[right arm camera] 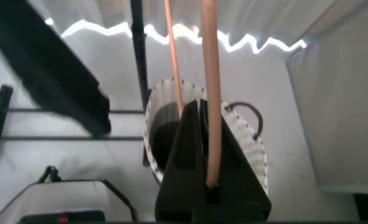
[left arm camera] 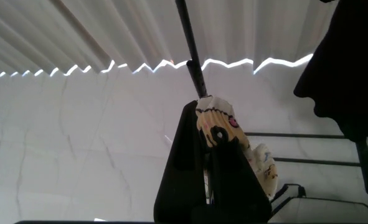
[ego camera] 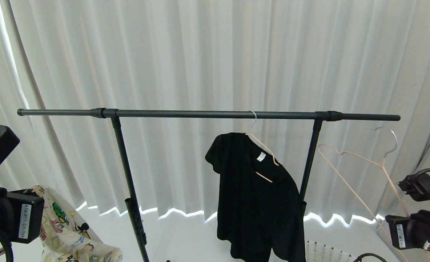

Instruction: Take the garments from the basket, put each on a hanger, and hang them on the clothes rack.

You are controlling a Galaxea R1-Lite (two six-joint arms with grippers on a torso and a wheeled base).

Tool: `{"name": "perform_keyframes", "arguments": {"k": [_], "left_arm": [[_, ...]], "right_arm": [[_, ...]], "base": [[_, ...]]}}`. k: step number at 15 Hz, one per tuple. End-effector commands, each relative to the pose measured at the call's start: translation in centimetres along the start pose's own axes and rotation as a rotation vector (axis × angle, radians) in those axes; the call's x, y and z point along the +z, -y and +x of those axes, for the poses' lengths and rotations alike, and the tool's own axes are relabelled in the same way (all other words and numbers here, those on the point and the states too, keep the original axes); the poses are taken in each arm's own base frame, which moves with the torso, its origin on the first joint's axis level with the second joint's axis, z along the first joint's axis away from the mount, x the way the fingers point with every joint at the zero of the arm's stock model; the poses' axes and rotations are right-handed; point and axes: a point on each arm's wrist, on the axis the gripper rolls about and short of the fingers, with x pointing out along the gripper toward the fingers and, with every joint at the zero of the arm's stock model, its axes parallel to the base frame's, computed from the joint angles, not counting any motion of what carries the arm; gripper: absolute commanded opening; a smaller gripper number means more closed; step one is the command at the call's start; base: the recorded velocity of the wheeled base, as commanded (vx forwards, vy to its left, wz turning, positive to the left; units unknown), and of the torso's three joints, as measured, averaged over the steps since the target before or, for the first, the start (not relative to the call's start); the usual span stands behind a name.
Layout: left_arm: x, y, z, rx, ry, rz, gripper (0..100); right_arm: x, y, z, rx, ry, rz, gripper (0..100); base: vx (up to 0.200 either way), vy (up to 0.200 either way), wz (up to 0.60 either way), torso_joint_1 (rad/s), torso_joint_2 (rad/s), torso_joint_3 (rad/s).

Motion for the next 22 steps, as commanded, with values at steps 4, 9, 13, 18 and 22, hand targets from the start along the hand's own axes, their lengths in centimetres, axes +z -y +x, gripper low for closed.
{"name": "perform_keyframes", "arguments": {"k": [4,9,13,18,22], "left_arm": [[-0.4,0.0,0.1,0.001,-0.01,0.006,0],[-0.8,0.0,0.1,0.001,-0.014,0.007,0],[-0.9,0.0,0.0,0.001,-0.013,0.006,0],[-0.9,0.0,0.0,0.001,-0.013,0.006,0],[-1.1,0.0,0.2,0.001,-0.021,0.011,0]], "right_arm": [[-1.3,0.4,-2.3,0.011,0.037,-0.053,0],[-1.2,0.6,-3.0,0.013,0.058,-0.079,0],[-1.5,0.7,-3.6,0.014,0.062,-0.101,0],[-1.9,1.0,-4.6,0.015,0.062,-0.101,0],[-2.3,1.1,-5.5,0.037,0.064,-0.112,0]], "base": [[-0.2,0.0,0.0,-0.001,0.0,0.005],[-0.08,0.0,0.0,0.002,0.0,0.001],[0.0,0.0,0.0,0.0,0.0,0.0],[0.0,0.0,0.0,0.0,0.0,0.0],[0.0,0.0,0.0,0.0,0.0,0.0]]}}
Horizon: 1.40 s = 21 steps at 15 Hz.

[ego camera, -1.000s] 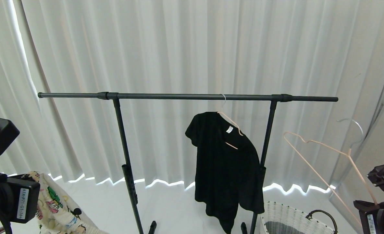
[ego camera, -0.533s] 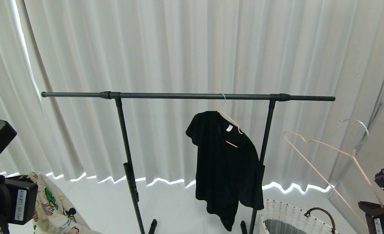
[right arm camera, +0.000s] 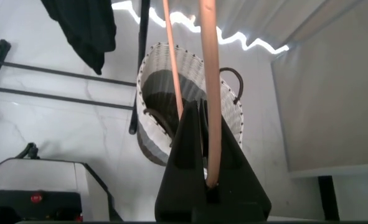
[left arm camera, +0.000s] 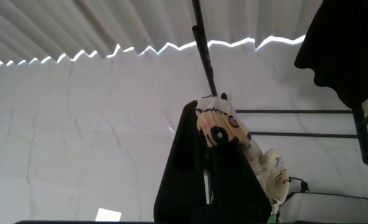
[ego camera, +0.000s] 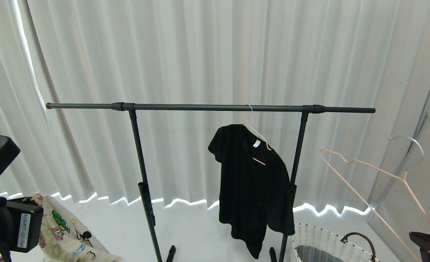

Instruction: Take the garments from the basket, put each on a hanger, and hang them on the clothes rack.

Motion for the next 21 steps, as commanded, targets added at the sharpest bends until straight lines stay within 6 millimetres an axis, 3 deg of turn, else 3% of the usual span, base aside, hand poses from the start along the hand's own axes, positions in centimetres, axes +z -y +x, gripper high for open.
{"name": "perform_keyframes", "arguments": {"k": [1,5,9,11,17,21], "left_arm": [[-0.3,0.1,0.2,0.001,-0.013,0.007,0],[-0.4,0.5,0.3,-0.02,-0.014,0.029,0],[0.0,1.1,0.7,-0.039,-0.008,0.043,0],[0.5,1.4,1.0,-0.038,-0.006,0.04,0],[0.5,1.4,1.0,-0.037,-0.002,0.037,0],[0.9,1.5,1.2,-0.04,0.027,0.021,0]], "right_arm": [[0.2,-0.1,-0.7,0.029,0.033,-0.008,0],[1.5,-1.2,-2.0,0.245,0.062,-0.067,0],[3.0,-3.3,-1.7,0.426,0.041,-0.156,0],[3.3,-4.1,-1.7,0.469,0.04,-0.188,0],[3.3,-4.4,-1.8,0.484,0.039,-0.2,0],[3.3,-4.4,-1.8,0.481,0.041,-0.199,0]], "base": [[0.0,0.0,0.0,0.0,0.0,0.0],[0.0,0.0,0.0,0.0,0.0,0.0],[0.0,0.0,0.0,0.0,0.0,0.0],[0.0,0.0,0.0,0.0,0.0,0.0],[0.0,0.2,0.0,0.005,0.01,0.0],[0.0,0.0,0.0,0.0,0.0,0.0]]}}
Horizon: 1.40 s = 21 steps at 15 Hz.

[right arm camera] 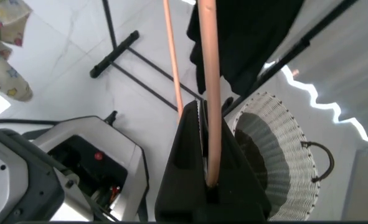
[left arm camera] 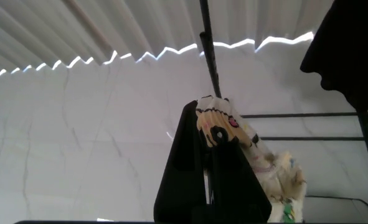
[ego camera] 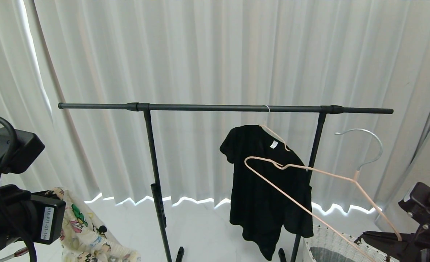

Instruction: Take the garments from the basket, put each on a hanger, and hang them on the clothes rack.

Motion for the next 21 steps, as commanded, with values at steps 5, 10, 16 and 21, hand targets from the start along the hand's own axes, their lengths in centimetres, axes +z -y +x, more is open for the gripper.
{"name": "perform_keyframes", "arguments": {"k": [5,10,16,21], "left_arm": [[-0.1,0.0,0.1,0.001,-0.004,0.002,0],[0.2,1.8,0.1,-0.096,0.013,0.065,0],[4.0,8.8,7.7,-0.118,-0.099,-0.06,0],[6.8,11.7,10.3,-0.123,-0.094,-0.133,0]], "right_arm": [[0.5,0.0,0.0,0.0,0.008,-0.001,0],[0.4,-0.1,0.6,0.043,-0.021,-0.001,0],[0.3,-2.0,1.2,0.331,-0.052,-0.043,0],[0.8,-3.6,2.6,0.448,-0.092,-0.045,0]], "base": [[0.0,0.0,0.0,0.0,0.0,0.0],[0.0,0.0,0.0,0.0,0.0,0.0],[0.0,0.0,0.0,0.0,0.0,0.0],[0.0,0.0,0.0,0.0,0.0,0.0]]}}
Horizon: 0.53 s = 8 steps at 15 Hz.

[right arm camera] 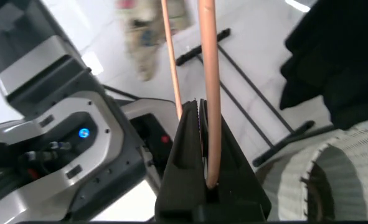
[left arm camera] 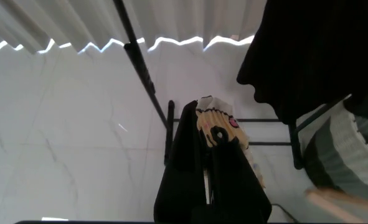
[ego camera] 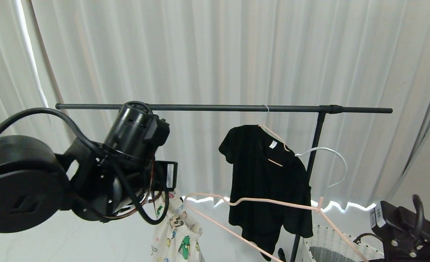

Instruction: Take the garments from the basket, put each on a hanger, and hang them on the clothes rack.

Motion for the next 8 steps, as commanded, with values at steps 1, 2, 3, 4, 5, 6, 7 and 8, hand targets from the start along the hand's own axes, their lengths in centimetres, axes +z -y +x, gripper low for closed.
{"name": "perform_keyframes", "arguments": {"k": [1,2,3,4,5,6,7,8], "left_arm": [[0.0,1.4,1.6,-0.001,-0.027,0.022,0],[0.0,1.5,1.6,-0.003,-0.026,0.023,0],[0.1,1.4,1.5,-0.001,-0.023,0.017,0],[0.1,1.4,1.4,-0.005,-0.021,0.016,0],[0.3,1.4,1.3,-0.005,-0.015,0.013,0],[0.4,1.5,1.3,-0.009,-0.011,0.01,0],[0.6,1.6,1.3,-0.009,-0.006,0.007,0],[0.7,1.6,1.6,-0.003,-0.009,0.006,0]], "right_arm": [[0.2,0.3,1.4,0.003,-0.034,0.01,0],[0.3,0.8,1.9,-0.015,-0.03,0.041,0],[0.6,1.2,2.3,-0.027,-0.015,0.066,0],[0.9,1.4,2.8,-0.03,-0.001,0.072,0],[1.1,1.6,3.1,-0.032,0.008,0.071,0],[1.4,1.6,3.4,-0.029,0.018,0.067,0],[1.6,1.5,3.5,-0.021,0.02,0.061,0],[1.7,1.4,3.5,-0.016,0.022,0.057,0]], "base": [[0.0,0.0,0.0,0.0,0.0,0.0],[0.0,0.0,0.0,0.0,0.0,0.0],[0.0,0.0,0.0,0.0,0.0,0.0],[0.0,0.0,0.0,0.0,0.0,0.0],[0.0,0.0,0.0,0.0,0.0,0.0],[0.0,0.0,0.0,0.0,0.0,0.0],[0.0,0.0,0.0,0.0,0.0,0.0],[0.0,0.0,0.0,0.0,0.0,0.0]]}}
